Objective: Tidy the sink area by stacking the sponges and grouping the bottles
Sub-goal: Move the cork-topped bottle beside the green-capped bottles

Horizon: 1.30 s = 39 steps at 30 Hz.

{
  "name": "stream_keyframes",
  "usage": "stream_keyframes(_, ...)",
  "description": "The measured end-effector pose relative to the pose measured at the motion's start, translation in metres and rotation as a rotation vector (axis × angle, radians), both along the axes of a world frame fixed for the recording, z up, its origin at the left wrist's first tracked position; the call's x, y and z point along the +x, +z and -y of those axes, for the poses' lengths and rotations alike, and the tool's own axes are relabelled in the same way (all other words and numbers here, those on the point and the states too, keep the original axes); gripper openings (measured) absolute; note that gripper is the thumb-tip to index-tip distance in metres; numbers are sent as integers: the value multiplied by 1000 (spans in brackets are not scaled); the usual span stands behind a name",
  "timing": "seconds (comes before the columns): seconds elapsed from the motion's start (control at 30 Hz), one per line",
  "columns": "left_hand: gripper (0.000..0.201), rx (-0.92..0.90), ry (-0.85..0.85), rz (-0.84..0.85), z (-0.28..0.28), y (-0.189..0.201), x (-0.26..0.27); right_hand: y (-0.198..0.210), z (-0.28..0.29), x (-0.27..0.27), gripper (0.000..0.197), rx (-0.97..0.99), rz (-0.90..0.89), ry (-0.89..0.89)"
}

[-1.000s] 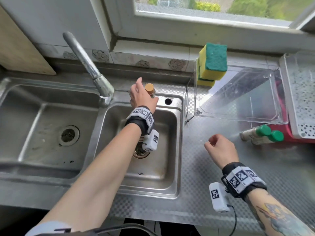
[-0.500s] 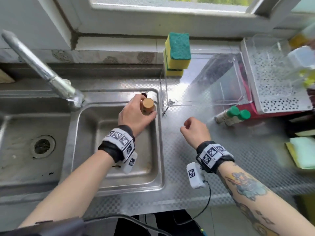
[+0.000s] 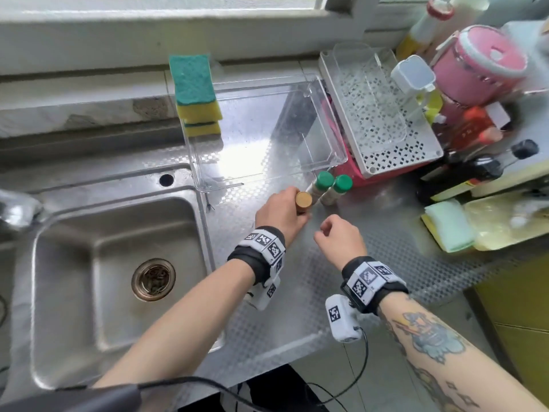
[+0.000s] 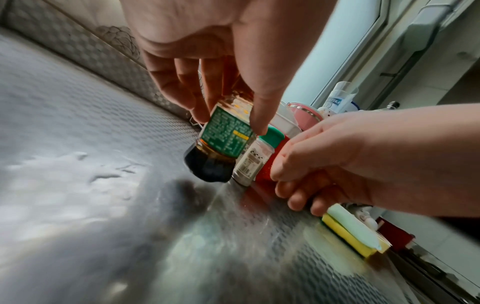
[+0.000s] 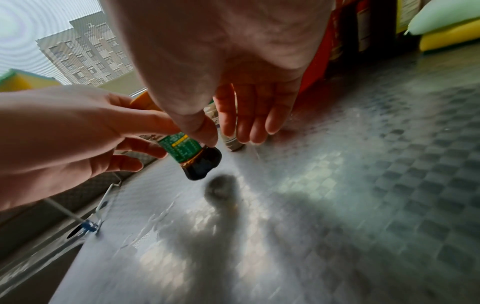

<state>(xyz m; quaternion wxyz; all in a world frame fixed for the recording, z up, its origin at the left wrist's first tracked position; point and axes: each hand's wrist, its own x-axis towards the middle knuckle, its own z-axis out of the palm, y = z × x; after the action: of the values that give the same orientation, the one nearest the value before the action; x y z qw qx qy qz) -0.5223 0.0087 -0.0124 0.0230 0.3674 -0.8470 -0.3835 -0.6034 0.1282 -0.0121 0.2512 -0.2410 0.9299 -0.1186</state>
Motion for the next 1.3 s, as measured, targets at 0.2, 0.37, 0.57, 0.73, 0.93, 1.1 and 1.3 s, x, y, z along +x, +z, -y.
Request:
stream_keyframes(0.2, 34, -30, 71, 31, 9, -6, -37, -5, -14, -19, 20, -1, 22, -17)
stream_keyframes(0.37, 36, 40, 155, 48, 15, -9, -44, -6, -13, -25, 19, 1, 34, -5)
stream_keyframes(0.57, 59, 125, 174, 63, 10, -11, -36, -3, -10, -26, 20, 15, 50, 34)
stream_keyframes(0.73, 63, 106, 144, 93, 11, -8, -19, 4, 1, -28, 33, -88, 63, -87)
stream_keyframes(0.93, 73, 159, 106, 38, 21, -7, -29, -1, 18, -56, 62, -179, 118, -300)
stream_keyframes(1.1, 63, 246, 126, -14, 23, -11, -36, -8, 22, -66, 55, -216, 151, -283)
stream_keyframes(1.3, 48, 264, 117, -20, 24, -19, -47, -29, 32, -79, 71, -269, 208, -296)
